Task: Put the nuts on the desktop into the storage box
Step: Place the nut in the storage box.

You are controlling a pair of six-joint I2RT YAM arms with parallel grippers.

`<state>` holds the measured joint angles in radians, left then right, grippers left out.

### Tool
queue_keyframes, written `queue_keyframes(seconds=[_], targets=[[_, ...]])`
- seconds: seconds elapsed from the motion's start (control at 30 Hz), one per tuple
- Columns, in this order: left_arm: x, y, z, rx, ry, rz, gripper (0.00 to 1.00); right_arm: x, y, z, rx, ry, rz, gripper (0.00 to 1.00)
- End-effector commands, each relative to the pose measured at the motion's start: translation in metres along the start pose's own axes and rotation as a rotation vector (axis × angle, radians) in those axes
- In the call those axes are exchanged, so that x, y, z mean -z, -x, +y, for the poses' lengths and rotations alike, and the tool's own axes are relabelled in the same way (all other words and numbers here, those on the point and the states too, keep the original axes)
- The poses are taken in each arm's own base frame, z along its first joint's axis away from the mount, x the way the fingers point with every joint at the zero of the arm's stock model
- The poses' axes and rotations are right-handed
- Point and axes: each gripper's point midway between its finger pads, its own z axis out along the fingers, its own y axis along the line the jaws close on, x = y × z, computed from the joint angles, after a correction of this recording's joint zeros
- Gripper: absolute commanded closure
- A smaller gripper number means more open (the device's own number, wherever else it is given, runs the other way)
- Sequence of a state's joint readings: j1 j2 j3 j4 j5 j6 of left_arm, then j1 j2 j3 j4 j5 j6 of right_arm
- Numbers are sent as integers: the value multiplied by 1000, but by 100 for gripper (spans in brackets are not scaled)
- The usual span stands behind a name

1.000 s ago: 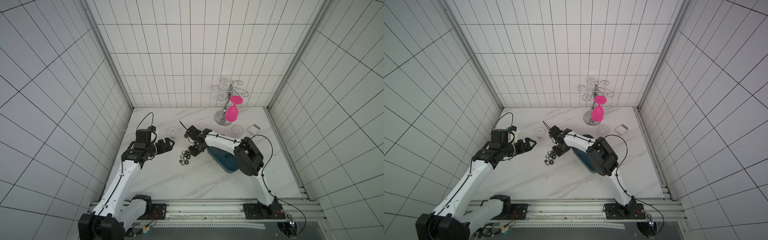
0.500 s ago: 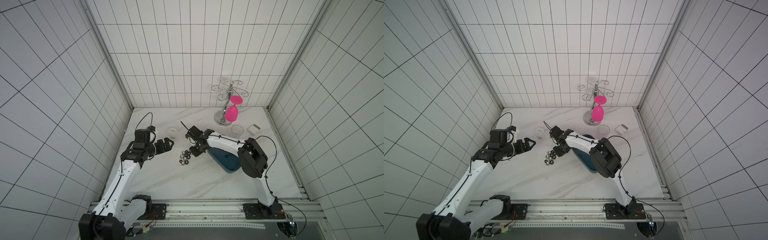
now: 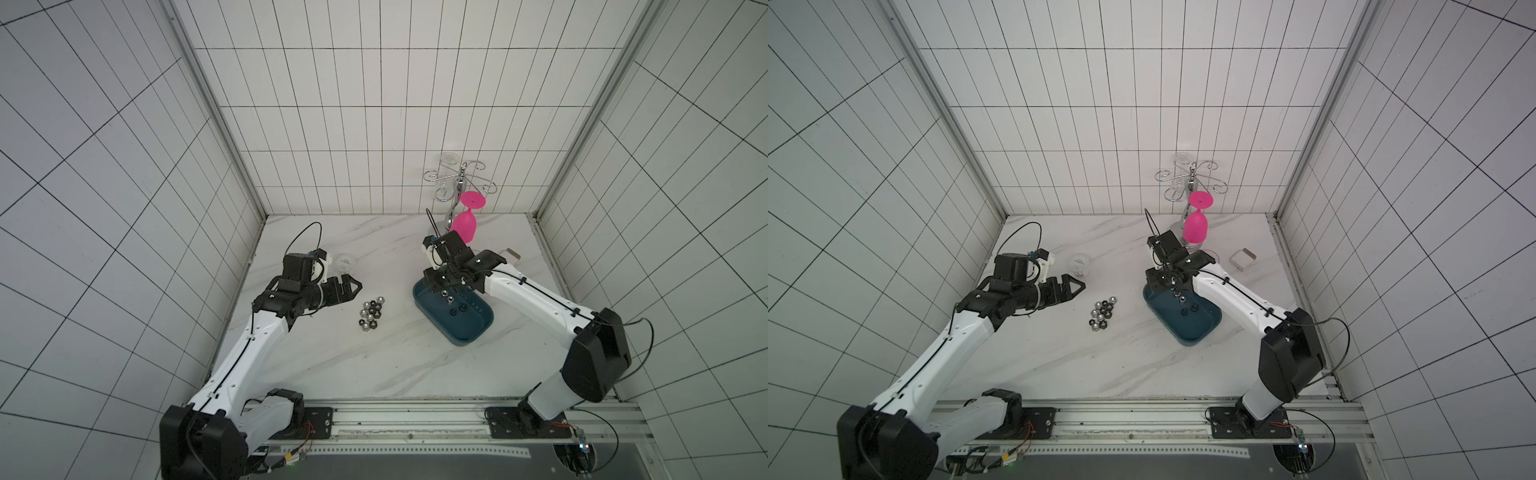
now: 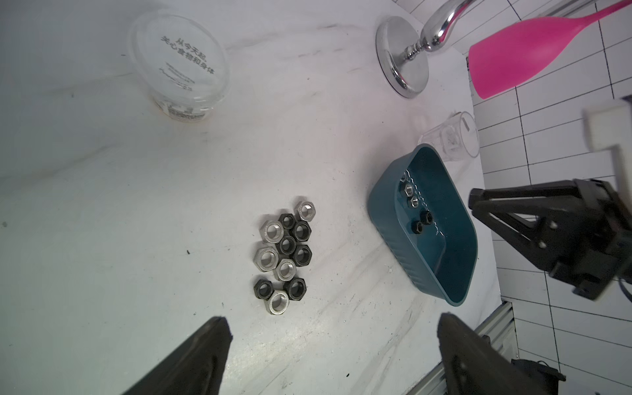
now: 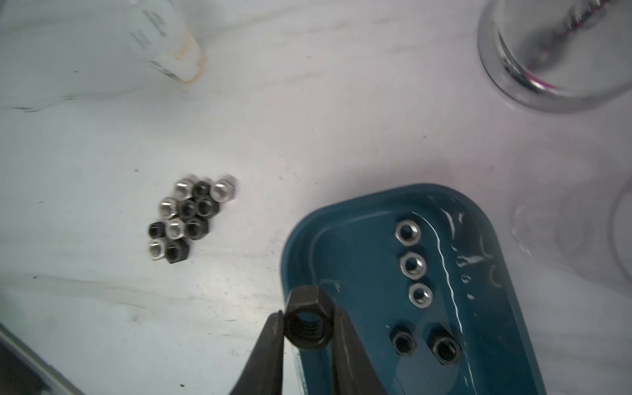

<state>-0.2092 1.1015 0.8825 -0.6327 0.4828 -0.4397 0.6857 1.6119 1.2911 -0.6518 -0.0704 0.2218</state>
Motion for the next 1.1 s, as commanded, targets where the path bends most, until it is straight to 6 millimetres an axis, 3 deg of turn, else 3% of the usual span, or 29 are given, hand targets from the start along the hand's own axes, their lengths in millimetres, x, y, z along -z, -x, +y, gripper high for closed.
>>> queue_keyframes(seconds=[0.0,0.27,0.43,0.63,0.87,0.97,1.07], targets=[[-2,11,-17,-31,-38,-34,2,-21,-31,-26,-53,-46,118,81],[-3,12,-16,-25,-24,-40,2,-60,-53,-46,-67,-70,236,81],[-2,12,-15,-28,-13,-42,2,-70,-57,-49,-72,-73,266,79],[-2,10,-13,-27,-8,-40,2,-76,-67,-55,-75,-97,299,70],[-1,8,-12,-31,-3,-42,2,-54,-56,-56,-68,-111,252,61],[1,11,-9,-36,16,-56,2,-28,-38,-50,-63,-102,171,61],[4,14,-2,-34,53,-81,2,7,-13,-26,-11,-50,45,59]])
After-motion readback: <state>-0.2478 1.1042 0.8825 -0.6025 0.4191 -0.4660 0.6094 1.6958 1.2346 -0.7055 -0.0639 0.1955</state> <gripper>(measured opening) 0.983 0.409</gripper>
